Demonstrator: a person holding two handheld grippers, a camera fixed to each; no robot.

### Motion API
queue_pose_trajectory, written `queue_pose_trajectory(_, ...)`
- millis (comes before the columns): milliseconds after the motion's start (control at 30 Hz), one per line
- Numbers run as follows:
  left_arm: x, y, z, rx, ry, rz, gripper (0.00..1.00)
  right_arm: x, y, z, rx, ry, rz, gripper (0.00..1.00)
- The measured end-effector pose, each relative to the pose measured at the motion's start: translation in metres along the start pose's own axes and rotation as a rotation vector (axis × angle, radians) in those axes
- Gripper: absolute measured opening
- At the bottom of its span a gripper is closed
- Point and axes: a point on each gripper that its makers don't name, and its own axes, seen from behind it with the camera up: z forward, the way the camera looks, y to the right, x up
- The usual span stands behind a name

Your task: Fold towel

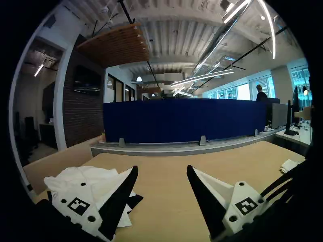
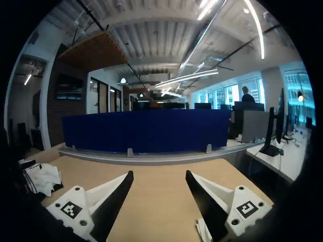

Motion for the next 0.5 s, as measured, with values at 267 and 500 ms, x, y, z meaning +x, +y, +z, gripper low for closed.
queue_pose_trajectory(267, -0.031, -0.008, 0.006, -0.001, 0.016, 0.027, 0.90, -0.004, -0.002, 0.005, -0.005, 0.023, -0.010, 1.00)
queue_pose_trajectory(500, -0.058, -0.017, 0.014, 0.002, 0.027, 0.044, 0.89, -0.023, -0.005, 0.009, -0.003, 0.026, -0.024, 1.00)
